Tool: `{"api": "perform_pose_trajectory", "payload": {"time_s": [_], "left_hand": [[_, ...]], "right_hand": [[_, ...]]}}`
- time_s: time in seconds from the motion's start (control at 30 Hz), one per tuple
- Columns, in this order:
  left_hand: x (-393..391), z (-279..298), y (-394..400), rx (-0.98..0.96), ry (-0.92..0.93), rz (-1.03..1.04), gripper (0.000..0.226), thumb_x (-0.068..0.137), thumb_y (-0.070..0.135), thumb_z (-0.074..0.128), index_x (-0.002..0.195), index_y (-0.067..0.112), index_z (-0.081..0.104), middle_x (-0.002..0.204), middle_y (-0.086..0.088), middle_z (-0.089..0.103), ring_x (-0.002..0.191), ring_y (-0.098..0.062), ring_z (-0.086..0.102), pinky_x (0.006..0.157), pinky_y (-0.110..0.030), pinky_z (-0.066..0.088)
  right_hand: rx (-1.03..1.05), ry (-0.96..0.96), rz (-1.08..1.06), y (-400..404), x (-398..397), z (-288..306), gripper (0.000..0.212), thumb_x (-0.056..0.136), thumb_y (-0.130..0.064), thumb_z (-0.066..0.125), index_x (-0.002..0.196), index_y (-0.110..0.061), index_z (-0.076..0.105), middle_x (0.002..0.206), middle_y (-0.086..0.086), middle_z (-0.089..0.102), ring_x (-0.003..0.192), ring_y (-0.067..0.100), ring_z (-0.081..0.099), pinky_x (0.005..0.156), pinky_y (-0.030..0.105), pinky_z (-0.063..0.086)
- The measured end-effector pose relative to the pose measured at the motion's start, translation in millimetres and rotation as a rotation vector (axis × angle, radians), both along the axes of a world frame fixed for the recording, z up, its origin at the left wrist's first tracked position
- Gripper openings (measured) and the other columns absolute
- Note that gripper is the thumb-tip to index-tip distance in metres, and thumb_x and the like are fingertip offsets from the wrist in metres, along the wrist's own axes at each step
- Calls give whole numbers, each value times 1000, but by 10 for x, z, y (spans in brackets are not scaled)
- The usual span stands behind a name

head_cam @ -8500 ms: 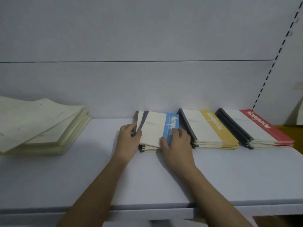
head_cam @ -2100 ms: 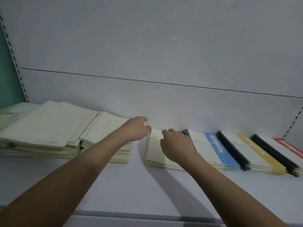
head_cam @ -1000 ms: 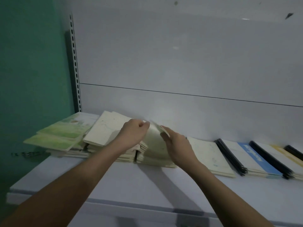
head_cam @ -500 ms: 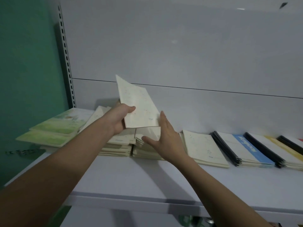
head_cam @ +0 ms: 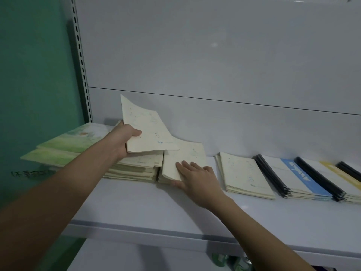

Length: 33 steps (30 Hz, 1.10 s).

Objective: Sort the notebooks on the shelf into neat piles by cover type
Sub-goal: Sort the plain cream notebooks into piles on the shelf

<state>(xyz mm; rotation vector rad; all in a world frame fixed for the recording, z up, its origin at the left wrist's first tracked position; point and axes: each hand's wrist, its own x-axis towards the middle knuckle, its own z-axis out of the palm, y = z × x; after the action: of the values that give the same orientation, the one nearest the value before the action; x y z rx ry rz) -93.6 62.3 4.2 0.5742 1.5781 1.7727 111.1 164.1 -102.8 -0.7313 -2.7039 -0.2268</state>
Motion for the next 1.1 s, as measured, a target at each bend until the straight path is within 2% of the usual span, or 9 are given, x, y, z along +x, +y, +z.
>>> {"api": "perform_pose_trajectory", "payload": {"time_s": [0.13,0.2,0.3,0.47,0.63,0.73,0.83,0.97,1.1], "left_hand": [[23,2,23,12,8,-3,48,94,-6,47,138,14,48,129,-9,62,101,-28,64,68,-39,54],[43,21,20,9,16,14,47,94,-6,46,137,14,48,129,-10,62,98,-28,64,65,-39,54],[61,71,-29,-1,3,35,46,95,-3,46,137,14,45,126,-11,61,91,-27,63,51,-37,57],[305,13,-65,-68,36,-33,30,100,6,46,127,16,49,107,-10,65,83,-25,64,61,-41,56],[621,-111,42,-58,-123,-227,43,93,49,57,115,14,66,102,-10,74,84,-25,71,59,-36,58],[610,-87,16,-52,-178,-239,35,96,32,56,118,6,63,101,-15,71,86,-27,68,65,-38,59],[468,-41,-62,-34,-173,-172,31,94,9,52,124,2,54,116,-21,65,96,-32,65,68,-45,59],[264,26,-166,88,-149,-41,33,93,2,49,124,9,52,119,-16,64,105,-31,62,70,-42,59],[141,29,-217,209,-228,6,30,93,2,47,122,8,51,115,-16,62,100,-30,61,67,-44,60]], "right_hand": [[-104,73,35,-53,190,113,47,102,-51,22,138,-29,43,133,-3,57,119,23,53,93,41,40],[-303,262,19,-30,240,213,44,101,-52,21,113,-33,59,102,-3,68,96,26,61,81,37,44],[-617,634,-7,47,289,347,44,102,-47,29,73,-21,49,67,-5,51,66,14,48,63,33,35],[-577,872,39,-14,228,577,31,104,-39,31,98,-26,58,80,-15,56,77,8,50,71,28,37],[-340,569,165,-290,15,597,42,102,-45,33,138,-31,50,128,-10,61,112,14,57,86,28,43],[-315,407,275,-261,-5,534,46,101,-48,35,142,-30,46,139,-11,54,122,13,51,96,30,43],[-572,332,358,-88,65,554,52,97,-55,32,143,-35,42,149,-18,39,136,-1,35,112,21,26],[-694,587,85,161,151,517,47,103,-44,26,142,-25,47,145,-10,46,132,4,39,104,19,25],[-595,330,-49,235,133,365,52,100,-49,36,145,-22,41,149,-3,43,135,17,40,109,32,25]]}}
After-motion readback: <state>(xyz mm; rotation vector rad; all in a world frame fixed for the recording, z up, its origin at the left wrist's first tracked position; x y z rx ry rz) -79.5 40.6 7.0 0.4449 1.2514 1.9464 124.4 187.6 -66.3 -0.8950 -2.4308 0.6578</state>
